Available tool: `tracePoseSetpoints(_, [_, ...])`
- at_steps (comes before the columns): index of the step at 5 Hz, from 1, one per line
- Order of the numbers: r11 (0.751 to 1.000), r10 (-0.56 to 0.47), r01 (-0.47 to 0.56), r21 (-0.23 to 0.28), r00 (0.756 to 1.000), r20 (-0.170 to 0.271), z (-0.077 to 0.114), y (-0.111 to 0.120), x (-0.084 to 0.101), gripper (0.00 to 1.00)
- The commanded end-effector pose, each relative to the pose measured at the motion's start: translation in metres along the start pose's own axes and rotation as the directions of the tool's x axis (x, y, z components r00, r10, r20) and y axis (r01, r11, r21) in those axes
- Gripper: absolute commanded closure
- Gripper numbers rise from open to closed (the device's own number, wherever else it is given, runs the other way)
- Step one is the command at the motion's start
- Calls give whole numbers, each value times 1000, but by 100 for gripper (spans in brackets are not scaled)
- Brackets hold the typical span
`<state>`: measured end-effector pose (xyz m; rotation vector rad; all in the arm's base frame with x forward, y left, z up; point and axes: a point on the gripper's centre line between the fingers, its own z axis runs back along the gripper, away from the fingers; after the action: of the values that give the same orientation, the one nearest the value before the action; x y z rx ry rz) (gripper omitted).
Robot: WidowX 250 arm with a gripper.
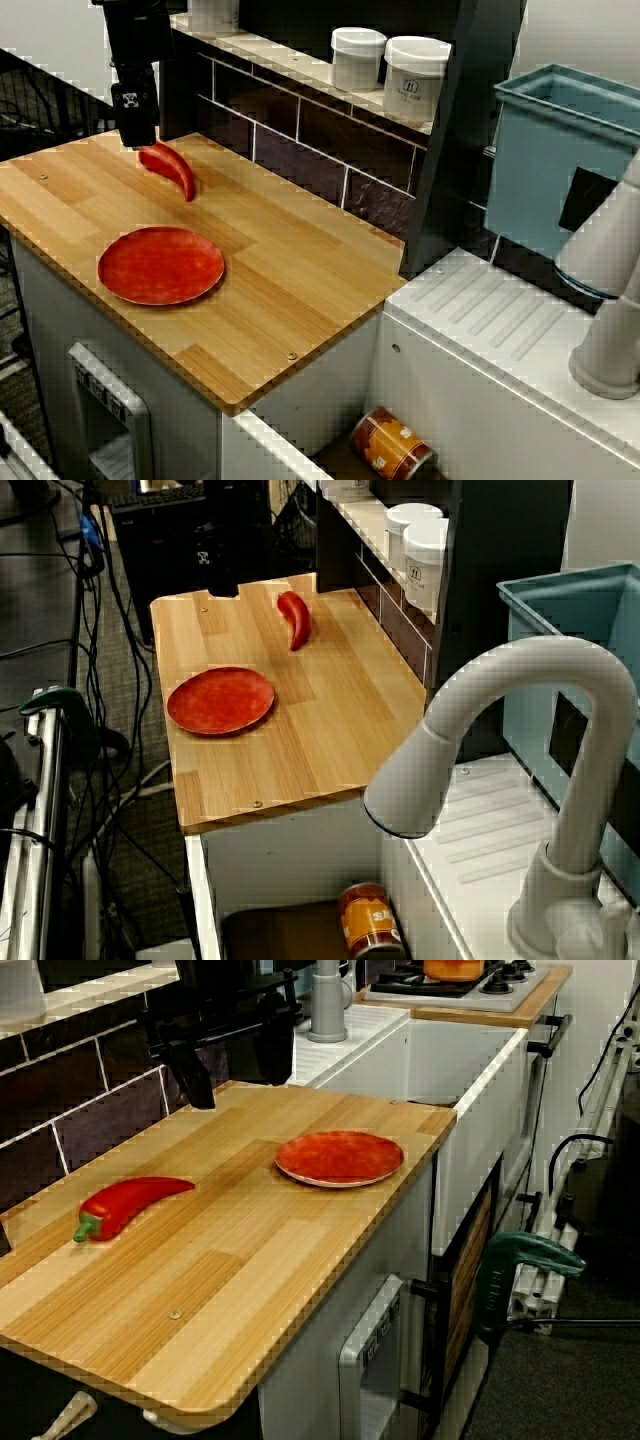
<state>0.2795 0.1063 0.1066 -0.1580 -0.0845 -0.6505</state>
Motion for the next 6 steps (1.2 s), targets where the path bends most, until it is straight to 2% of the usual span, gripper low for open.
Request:
tracePoseSetpoints(1, [1000,0,0,0,1000,0,0,0,0,0])
tracePoseSetpoints(2, [991,-131,131,-12,989,-66,-4,-1,8,0])
tracePoseSetpoints(3, [965,-253,259,32,957,-140,2,22,9,0])
tracePoseSetpoints(4, [906,-398,410,107,910,-119,8,23,8,0])
tracePoseSetpoints(5, [834,-497,518,190,854,-153,8,29,6,0])
tracePoseSetpoints(6, [773,-559,586,243,810,-175,8,34,0,0])
